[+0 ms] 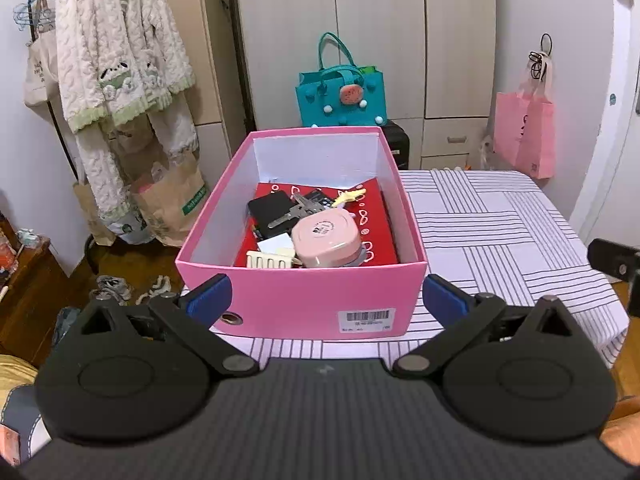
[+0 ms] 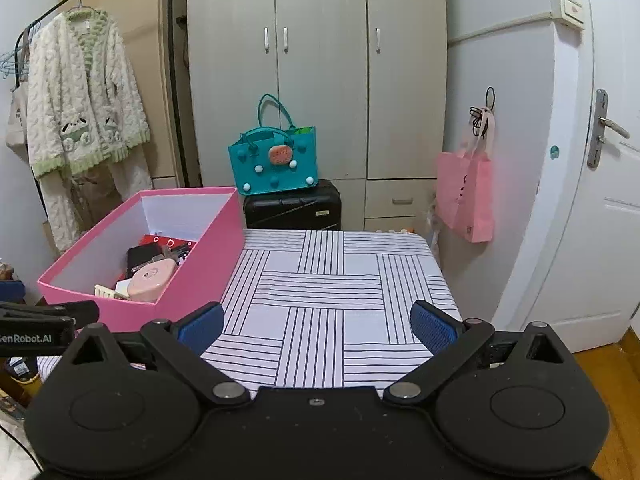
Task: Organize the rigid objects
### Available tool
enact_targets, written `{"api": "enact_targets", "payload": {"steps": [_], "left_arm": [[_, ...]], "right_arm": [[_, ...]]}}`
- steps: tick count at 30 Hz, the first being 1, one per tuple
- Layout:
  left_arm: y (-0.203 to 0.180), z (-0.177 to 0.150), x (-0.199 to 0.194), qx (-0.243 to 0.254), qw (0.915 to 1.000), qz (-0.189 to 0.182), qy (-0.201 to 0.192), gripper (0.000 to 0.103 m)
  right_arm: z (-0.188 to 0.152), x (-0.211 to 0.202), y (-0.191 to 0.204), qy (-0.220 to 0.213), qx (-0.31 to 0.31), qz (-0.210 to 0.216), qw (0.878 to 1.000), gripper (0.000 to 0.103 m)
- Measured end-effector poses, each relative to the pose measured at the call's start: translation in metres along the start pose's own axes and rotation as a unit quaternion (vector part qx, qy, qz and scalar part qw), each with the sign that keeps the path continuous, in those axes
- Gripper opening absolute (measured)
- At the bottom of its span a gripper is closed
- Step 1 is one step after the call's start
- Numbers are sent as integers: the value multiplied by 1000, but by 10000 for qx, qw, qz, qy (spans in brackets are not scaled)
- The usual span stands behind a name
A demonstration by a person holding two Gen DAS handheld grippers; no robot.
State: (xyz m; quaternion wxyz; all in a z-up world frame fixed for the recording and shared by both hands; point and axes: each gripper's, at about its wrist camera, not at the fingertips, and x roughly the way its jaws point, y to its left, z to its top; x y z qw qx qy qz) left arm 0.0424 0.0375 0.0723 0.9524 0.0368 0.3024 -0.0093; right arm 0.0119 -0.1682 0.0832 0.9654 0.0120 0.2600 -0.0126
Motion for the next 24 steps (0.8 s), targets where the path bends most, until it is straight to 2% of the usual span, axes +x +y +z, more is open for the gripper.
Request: {"api": "enact_targets", "payload": {"steps": [9, 24], "left_arm": [[-1, -4, -1, -22, 9997, 88, -219, 103], [-3, -6, 4, -25, 9996, 191, -194, 103]], "right_arm": [[-5, -1, 0, -128, -6, -9, 9999, 101], [-13, 7, 3, -151, -1, -56, 9999, 101]]}}
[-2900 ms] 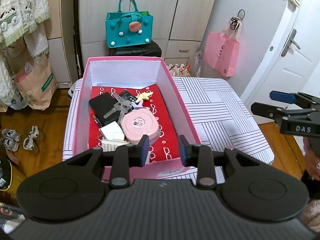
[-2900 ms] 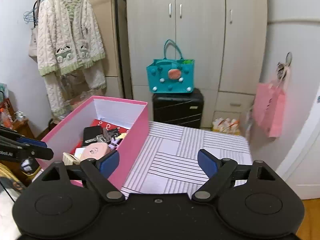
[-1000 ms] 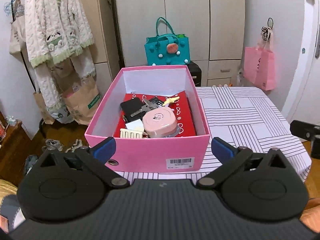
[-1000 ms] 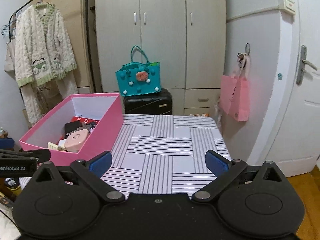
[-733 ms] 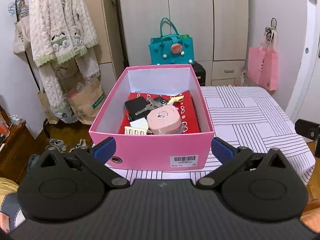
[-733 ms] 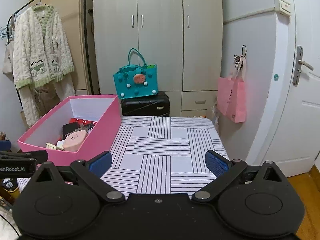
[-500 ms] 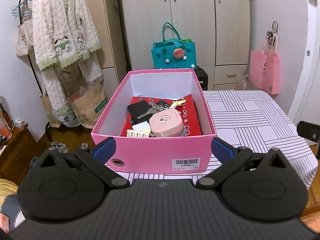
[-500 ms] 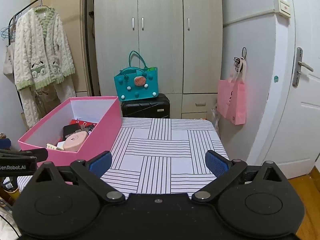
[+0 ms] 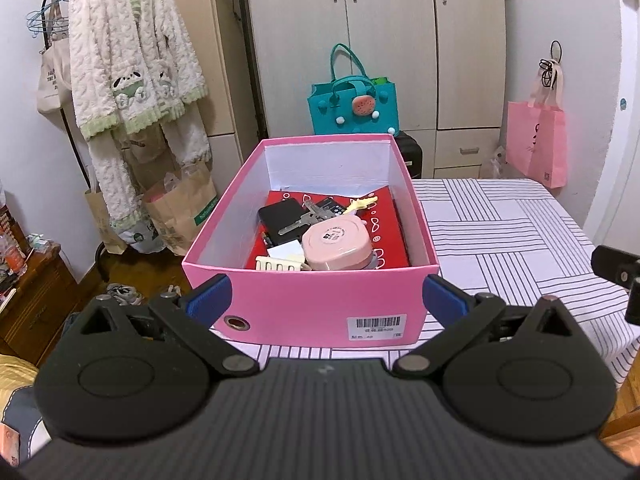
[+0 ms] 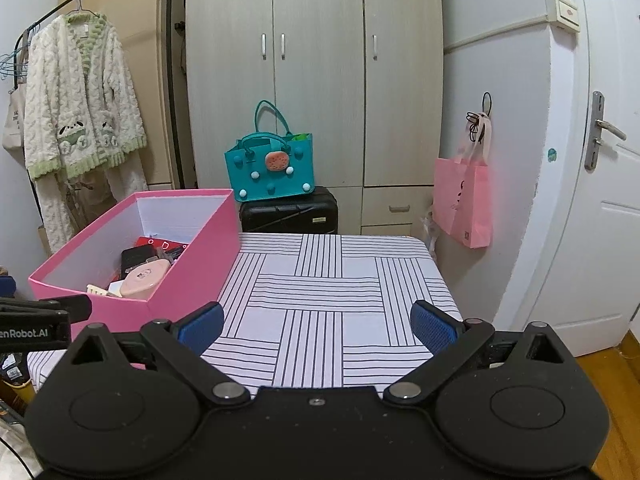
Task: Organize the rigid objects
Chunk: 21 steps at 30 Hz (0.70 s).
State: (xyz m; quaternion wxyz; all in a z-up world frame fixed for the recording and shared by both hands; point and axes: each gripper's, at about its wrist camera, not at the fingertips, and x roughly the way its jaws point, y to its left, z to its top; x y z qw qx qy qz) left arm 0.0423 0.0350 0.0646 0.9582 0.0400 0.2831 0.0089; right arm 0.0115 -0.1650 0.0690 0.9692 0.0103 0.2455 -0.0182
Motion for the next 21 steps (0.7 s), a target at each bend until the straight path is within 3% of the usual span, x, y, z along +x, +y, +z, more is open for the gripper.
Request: {"api": "enact_targets", "payload": {"steps": [21], "left_arm": [[-1, -4, -2, 60, 9999, -56, -71, 103]], "right_arm": [[1, 1, -1, 5, -29, -32, 10000, 101]]}}
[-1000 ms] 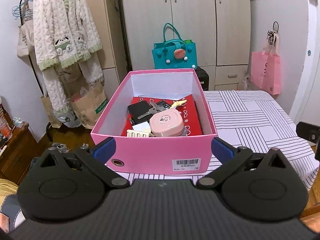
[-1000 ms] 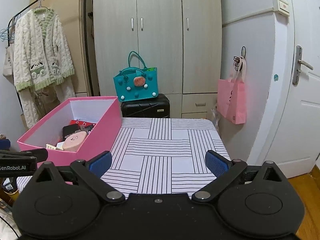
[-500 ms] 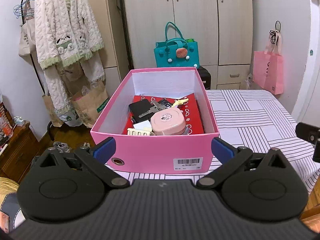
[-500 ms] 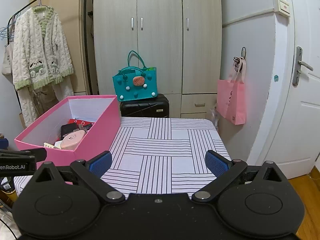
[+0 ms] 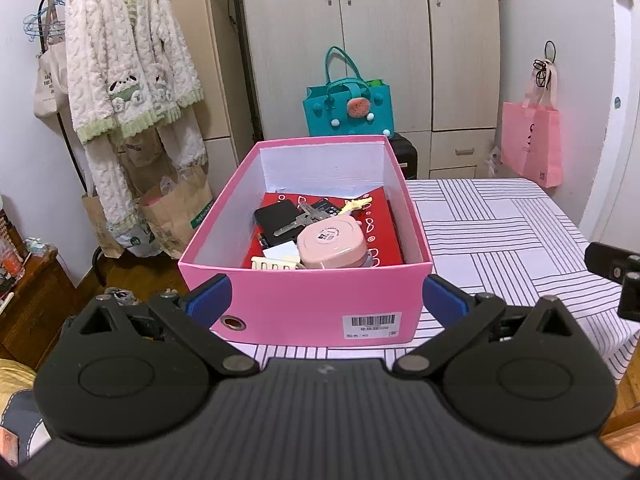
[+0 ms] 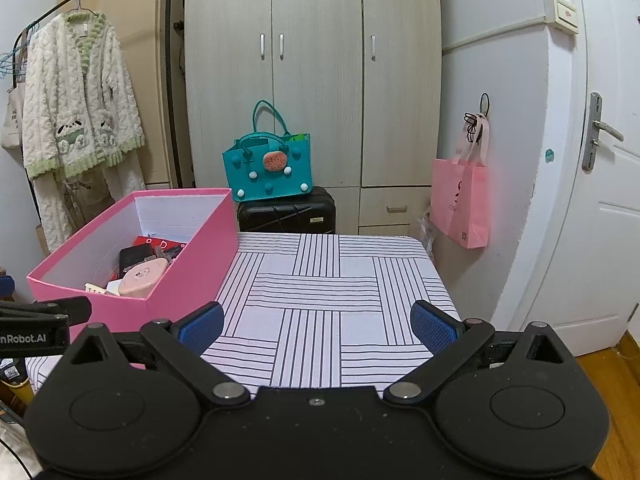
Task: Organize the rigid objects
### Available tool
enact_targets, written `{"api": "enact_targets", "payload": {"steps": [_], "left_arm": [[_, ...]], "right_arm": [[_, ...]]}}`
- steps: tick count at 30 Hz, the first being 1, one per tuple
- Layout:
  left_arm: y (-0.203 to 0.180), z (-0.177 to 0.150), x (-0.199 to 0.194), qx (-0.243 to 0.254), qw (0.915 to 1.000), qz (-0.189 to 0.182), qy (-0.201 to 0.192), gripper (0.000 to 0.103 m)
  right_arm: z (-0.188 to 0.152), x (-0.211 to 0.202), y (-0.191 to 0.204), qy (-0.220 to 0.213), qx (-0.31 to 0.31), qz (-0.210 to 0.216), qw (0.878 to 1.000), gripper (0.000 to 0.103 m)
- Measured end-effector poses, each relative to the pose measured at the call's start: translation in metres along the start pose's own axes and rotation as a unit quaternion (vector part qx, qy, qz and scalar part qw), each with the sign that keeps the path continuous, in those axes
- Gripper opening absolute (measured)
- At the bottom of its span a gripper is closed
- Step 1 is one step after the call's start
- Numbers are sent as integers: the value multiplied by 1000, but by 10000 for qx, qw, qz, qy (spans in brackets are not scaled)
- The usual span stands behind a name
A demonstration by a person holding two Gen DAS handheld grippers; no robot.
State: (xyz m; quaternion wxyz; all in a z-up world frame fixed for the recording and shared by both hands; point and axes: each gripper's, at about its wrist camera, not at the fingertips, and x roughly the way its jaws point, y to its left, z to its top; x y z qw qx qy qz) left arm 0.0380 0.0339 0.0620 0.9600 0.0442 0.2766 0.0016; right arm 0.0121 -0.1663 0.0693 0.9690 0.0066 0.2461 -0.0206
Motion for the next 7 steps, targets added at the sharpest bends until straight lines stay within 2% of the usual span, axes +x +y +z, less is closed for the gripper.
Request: {"api": "enact_targets", "payload": {"steps": [7], "left_arm": [[0, 0, 1, 11, 10000, 2, 14, 103]], "right_arm": [[0, 1, 2, 22, -66, -22, 10000, 101]]}}
